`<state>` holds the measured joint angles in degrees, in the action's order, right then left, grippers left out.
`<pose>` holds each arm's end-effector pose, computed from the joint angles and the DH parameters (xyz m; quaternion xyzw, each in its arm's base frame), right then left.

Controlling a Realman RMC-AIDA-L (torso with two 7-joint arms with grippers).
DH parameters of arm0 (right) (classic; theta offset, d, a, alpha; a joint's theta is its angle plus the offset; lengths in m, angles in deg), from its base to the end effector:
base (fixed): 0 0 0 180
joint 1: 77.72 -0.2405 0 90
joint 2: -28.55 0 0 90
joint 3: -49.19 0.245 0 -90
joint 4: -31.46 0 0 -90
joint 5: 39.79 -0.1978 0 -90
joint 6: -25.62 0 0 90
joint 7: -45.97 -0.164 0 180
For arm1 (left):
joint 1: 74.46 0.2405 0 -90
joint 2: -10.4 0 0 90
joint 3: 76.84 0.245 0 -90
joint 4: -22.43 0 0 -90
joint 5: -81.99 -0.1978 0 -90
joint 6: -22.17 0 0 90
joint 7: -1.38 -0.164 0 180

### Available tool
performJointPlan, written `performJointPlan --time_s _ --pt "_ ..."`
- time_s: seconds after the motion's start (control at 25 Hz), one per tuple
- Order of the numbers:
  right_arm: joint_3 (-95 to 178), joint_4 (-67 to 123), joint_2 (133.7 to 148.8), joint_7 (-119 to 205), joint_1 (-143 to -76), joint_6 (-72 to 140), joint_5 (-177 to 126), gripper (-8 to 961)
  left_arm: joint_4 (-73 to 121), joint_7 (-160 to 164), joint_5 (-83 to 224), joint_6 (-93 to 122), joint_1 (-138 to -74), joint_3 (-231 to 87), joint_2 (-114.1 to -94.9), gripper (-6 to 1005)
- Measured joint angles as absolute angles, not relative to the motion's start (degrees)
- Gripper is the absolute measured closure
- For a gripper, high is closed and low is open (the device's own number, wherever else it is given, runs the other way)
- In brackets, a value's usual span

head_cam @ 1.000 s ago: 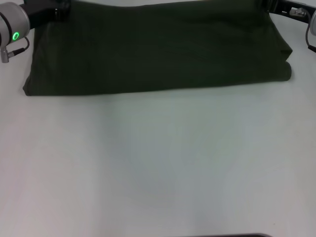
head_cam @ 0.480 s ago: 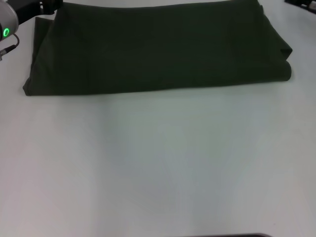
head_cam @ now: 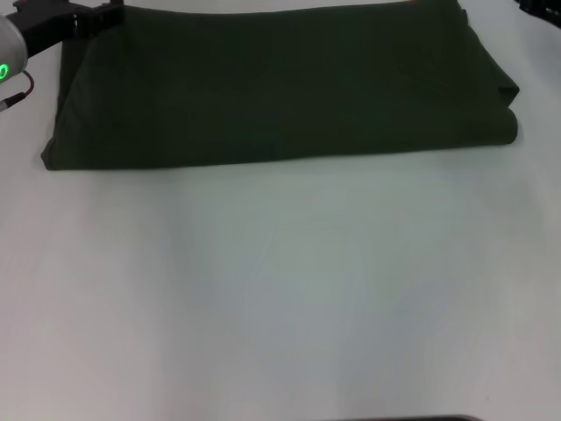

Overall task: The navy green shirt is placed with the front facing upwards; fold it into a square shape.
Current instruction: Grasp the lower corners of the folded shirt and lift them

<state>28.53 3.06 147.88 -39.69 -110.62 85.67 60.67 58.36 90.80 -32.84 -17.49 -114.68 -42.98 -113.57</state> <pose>0.2984 0.3951 0.0410 -0.7235 0.4393 0.3533 0.3983 -0.2633 0.4387 0.0051 -0.7991 -0.3641 -0.1749 0.4453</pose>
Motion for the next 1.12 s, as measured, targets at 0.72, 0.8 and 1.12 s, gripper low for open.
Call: performJointPlan --time_s 0.72,0.8,1.12 --pt "26.28 0.27 141.83 -56.12 -100.57 99.40 74.14 313 69.18 90.37 -28.94 -49.02 -101.27 -43.39 -113.47 108" --pt "26.25 -0.03 140.86 -59.16 -100.94 99.35 75.47 312 68.79 90.37 -28.13 -49.38 -100.91 -43.39 -113.48 108" --pt "26.03 -4.11 139.14 -72.42 -104.81 99.99 81.45 312 67.15 89.54 -27.59 -51.02 -100.52 -43.04 -113.58 109"
